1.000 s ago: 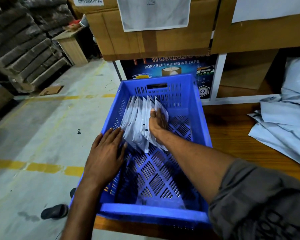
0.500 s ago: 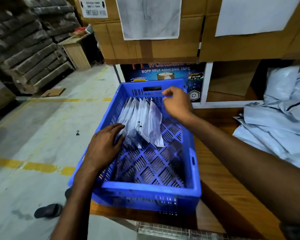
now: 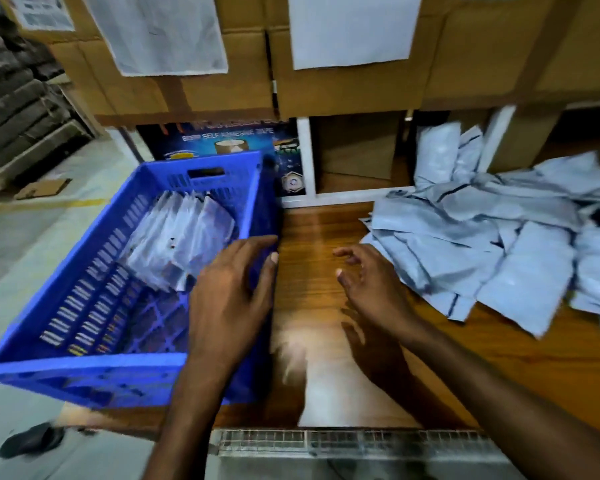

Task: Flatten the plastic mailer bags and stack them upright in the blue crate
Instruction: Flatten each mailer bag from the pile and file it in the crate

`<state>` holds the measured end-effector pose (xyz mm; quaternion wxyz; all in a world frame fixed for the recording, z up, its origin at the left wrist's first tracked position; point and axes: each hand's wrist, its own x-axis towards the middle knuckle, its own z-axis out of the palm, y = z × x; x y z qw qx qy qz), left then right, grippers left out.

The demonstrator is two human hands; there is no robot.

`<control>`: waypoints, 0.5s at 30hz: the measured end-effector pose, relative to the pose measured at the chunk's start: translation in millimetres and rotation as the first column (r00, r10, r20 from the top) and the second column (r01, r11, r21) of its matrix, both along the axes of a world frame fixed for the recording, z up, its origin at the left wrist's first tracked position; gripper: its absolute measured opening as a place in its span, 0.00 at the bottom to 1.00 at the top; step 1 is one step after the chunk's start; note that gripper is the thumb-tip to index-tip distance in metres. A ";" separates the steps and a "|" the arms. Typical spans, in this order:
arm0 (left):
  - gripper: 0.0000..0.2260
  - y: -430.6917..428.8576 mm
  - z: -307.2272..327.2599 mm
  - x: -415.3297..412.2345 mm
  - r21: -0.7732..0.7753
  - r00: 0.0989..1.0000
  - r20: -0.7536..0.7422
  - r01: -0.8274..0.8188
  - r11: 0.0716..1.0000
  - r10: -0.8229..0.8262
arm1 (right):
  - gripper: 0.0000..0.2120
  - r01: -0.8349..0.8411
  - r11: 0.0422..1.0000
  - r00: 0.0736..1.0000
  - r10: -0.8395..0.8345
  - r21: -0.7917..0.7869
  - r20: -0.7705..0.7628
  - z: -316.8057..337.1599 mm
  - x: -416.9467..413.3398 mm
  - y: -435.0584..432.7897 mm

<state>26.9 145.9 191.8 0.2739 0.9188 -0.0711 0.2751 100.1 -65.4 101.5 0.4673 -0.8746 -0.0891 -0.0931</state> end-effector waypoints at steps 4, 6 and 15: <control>0.09 -82.1 -43.2 2.9 -0.040 0.998 -0.019 0.051 0.998 -0.052 | 0.13 -0.003 0.999 1.000 0.004 -0.054 0.007 -14.1 -6.4 -76.0; 0.09 -116.7 -82.0 8.3 -0.019 0.989 -0.121 0.079 0.997 -0.081 | 0.13 0.031 0.996 1.000 -0.031 -0.080 -0.002 -21.0 -2.3 -114.4; 0.35 -178.8 -203.1 16.9 0.232 0.861 -0.503 0.052 0.971 0.074 | 0.16 0.249 0.897 0.959 -0.176 -0.366 0.221 -4.4 105.3 -215.2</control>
